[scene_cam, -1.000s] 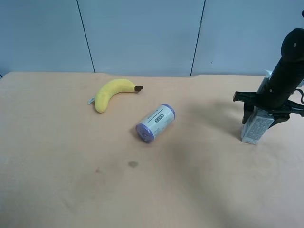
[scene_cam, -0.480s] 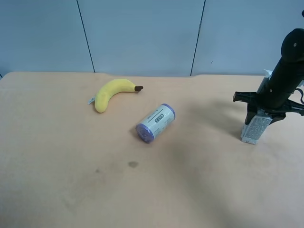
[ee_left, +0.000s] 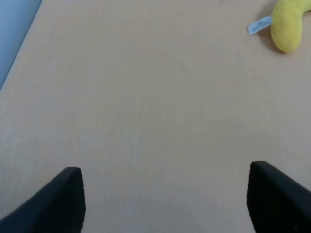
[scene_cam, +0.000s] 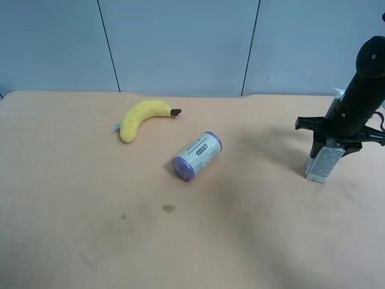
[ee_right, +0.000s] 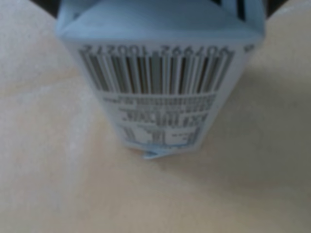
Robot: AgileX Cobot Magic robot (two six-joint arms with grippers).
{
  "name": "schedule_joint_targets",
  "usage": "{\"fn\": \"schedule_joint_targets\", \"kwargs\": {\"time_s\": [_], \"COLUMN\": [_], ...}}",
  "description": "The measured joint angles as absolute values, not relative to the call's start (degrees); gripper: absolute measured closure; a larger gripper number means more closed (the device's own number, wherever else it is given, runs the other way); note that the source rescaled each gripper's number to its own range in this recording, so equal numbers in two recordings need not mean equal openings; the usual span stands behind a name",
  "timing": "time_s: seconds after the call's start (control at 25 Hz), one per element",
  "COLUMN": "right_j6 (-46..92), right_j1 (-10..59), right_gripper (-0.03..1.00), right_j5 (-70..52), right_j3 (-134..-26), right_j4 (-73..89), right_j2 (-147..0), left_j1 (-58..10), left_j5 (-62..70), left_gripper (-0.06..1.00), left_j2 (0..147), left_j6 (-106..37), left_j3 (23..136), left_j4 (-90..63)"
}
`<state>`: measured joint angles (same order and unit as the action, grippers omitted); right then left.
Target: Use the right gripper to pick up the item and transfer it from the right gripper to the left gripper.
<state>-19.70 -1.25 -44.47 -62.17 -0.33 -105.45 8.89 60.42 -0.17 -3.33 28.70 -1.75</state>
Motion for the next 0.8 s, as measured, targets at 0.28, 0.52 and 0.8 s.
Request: {"fn": "schedule_joint_targets", "kwargs": {"time_s": [0.28, 0.52, 0.8], "right_j6": [-17.6, -11.1, -0.6], "right_j1": [-1.2, -1.3, -1.3], "right_gripper": [0.97, 0.97, 0.97], "right_j5": [-45.1, -48.3, -52.3], "right_j3": [-62.2, -62.2, -63.4], "right_j4": [0.6, 6.7, 19.3], "right_j2": [-105.3, -105.1, -101.1], "left_j1": [8.9, 8.9, 8.9], "left_j5": [60.4, 60.4, 60.4], "left_gripper": [0.25, 0.25, 0.25], "left_j2": [-0.2, -0.2, -0.2], "left_j6": [-3.3, -3.3, -3.3], "left_j3": [28.7, 28.7, 28.7], "left_j4": [-1.8, -1.8, -1.8]}}
